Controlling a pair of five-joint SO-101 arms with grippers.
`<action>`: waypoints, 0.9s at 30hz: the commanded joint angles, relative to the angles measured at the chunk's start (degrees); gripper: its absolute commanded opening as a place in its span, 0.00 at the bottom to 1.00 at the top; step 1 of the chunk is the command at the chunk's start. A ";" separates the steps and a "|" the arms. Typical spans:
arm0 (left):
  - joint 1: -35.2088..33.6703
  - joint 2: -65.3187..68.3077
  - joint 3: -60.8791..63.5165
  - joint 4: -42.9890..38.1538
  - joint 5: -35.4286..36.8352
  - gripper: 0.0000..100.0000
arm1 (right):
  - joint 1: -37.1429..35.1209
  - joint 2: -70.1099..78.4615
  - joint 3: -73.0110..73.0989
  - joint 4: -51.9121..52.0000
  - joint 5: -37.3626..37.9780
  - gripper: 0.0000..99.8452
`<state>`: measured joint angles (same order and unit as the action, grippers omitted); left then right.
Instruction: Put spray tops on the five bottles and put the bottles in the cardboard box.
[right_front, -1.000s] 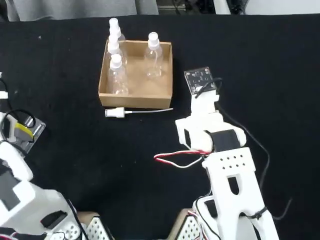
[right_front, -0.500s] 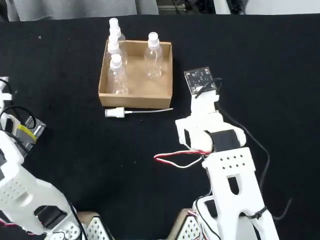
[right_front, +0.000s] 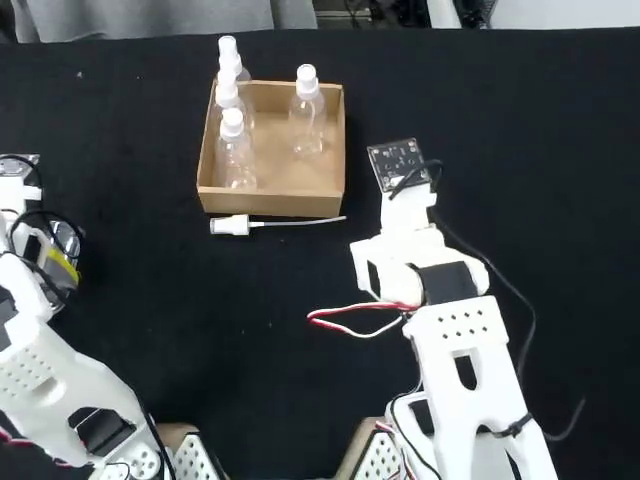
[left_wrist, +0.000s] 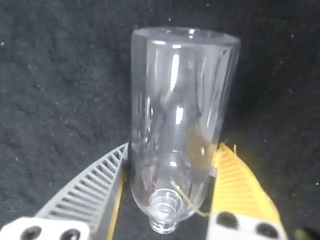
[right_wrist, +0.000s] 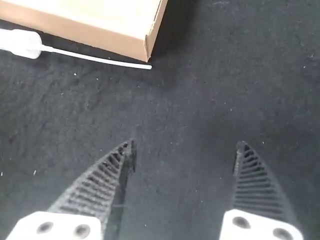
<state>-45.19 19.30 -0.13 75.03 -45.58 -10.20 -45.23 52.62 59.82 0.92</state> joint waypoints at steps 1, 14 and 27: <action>0.66 -1.41 -2.68 0.62 -0.35 0.24 | 1.23 -2.42 -0.31 -1.76 -0.35 0.28; 4.88 -1.49 -3.74 7.82 -0.44 0.16 | 1.23 -2.42 -0.22 -1.76 -0.35 0.28; 7.16 -16.44 -1.98 14.77 -0.62 0.16 | 1.23 -2.42 -0.22 -1.76 -0.35 0.28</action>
<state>-40.35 11.30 -2.86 88.75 -45.58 -10.20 -45.23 52.62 59.47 0.84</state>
